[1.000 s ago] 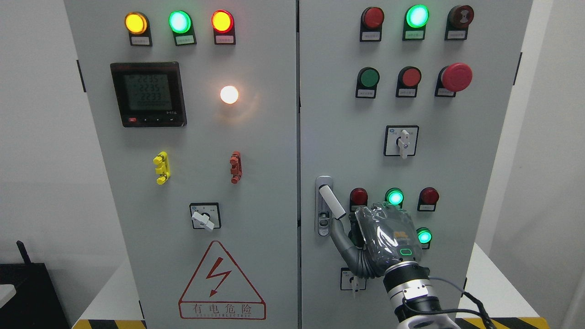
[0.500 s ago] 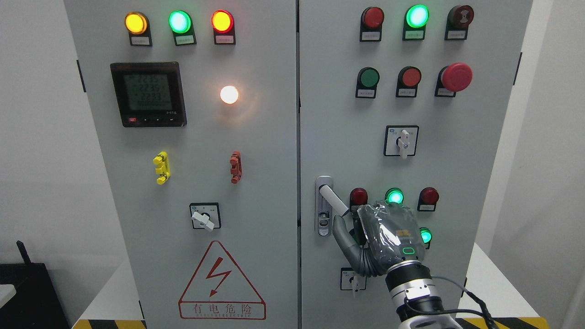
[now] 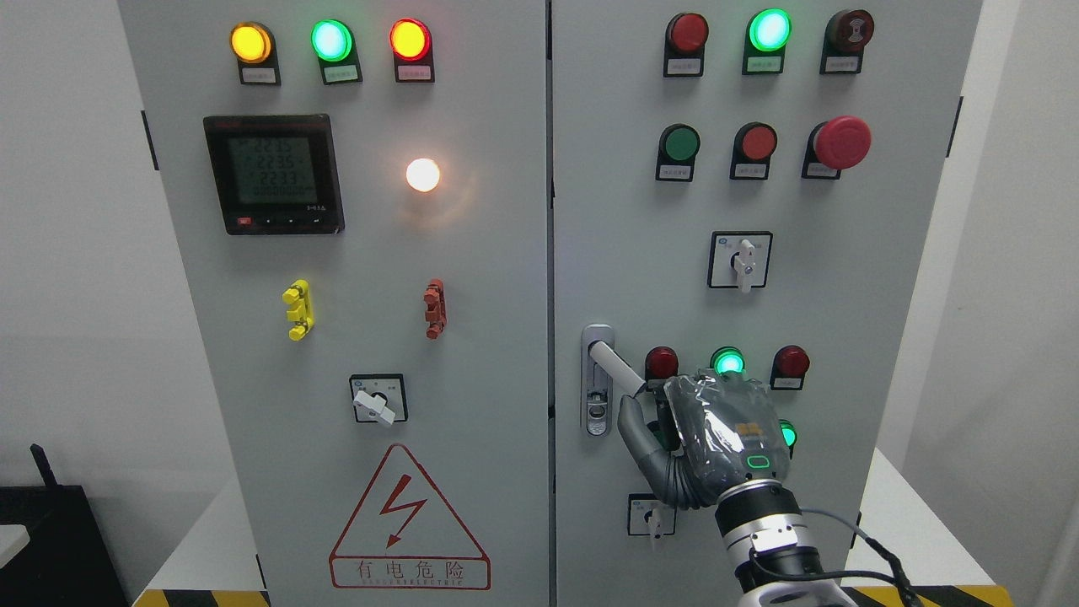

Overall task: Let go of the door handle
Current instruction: 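Rotate the pulled-out handle to horizontal with the right hand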

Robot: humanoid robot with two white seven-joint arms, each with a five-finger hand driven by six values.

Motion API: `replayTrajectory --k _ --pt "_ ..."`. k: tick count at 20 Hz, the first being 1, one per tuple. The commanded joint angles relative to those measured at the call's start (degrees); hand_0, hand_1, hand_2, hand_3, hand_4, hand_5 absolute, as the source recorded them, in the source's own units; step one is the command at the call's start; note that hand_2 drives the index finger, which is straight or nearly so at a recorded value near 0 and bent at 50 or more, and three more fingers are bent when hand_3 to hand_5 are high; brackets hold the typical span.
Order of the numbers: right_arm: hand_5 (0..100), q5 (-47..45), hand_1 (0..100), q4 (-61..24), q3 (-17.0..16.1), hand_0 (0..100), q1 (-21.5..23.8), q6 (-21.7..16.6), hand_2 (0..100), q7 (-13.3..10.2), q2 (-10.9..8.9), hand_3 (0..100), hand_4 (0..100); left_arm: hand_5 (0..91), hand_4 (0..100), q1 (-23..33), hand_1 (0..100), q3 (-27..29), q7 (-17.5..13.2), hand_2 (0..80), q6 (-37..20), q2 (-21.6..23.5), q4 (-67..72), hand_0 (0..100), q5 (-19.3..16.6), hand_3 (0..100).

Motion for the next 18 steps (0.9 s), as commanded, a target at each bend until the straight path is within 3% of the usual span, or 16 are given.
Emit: replayTrajectory --k 1,18 --pt "100 0.6 6 -0.1 -0.6 66 -0.1 0.0 100 0.0 -0.14 100 100 0.0 0 0.0 39 1.1 0.0 0.0 0.0 0.0 0.0 12 0.0 0" --pt "100 0.6 6 -0.1 -1.1 66 -0.6 0.0 99 -0.1 -0.23 100 100 0.0 0 0.0 39 1.1 0.0 0.0 0.0 0.0 0.1 12 0.0 0"
